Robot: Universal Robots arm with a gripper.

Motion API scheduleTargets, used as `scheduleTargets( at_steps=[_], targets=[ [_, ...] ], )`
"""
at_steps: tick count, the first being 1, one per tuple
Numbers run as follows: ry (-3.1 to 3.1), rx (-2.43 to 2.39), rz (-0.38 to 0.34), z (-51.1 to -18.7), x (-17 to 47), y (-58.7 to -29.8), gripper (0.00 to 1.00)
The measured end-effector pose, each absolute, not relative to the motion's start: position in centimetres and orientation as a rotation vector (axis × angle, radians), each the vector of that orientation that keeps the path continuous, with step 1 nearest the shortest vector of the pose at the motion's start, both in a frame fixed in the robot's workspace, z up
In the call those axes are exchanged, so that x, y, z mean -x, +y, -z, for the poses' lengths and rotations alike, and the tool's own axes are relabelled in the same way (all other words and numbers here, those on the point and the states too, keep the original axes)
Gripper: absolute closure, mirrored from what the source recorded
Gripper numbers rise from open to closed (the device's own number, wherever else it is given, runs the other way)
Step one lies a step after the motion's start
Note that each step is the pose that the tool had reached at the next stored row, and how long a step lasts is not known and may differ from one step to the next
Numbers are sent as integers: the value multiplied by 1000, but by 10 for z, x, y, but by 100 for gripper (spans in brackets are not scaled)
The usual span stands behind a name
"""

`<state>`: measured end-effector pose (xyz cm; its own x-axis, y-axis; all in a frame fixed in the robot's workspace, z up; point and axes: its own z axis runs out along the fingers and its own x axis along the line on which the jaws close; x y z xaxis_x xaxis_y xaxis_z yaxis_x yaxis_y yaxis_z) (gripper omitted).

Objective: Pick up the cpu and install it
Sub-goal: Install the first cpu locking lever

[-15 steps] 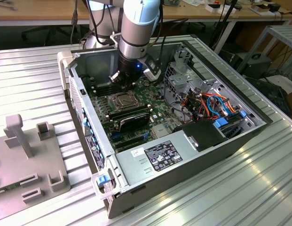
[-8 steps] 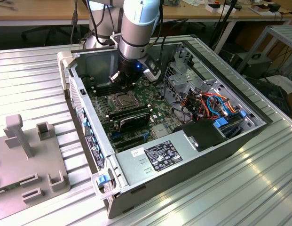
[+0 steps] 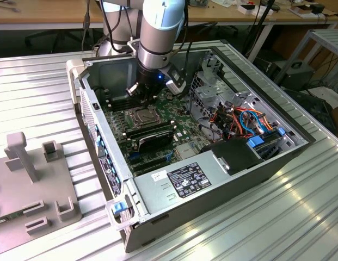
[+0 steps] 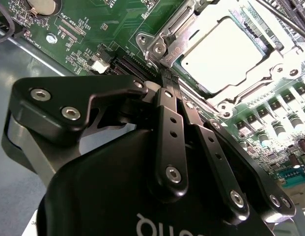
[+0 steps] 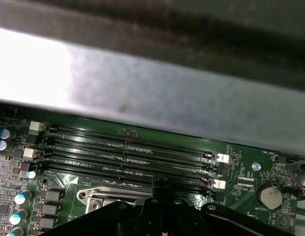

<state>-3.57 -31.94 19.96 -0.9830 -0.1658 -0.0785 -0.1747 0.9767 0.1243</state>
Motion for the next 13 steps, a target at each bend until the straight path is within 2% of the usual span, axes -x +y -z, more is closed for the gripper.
scheduleTargets(
  at_steps=[13],
  targets=[
    [3056, 264, -201, -199, 36, -317, 89]
  ],
)
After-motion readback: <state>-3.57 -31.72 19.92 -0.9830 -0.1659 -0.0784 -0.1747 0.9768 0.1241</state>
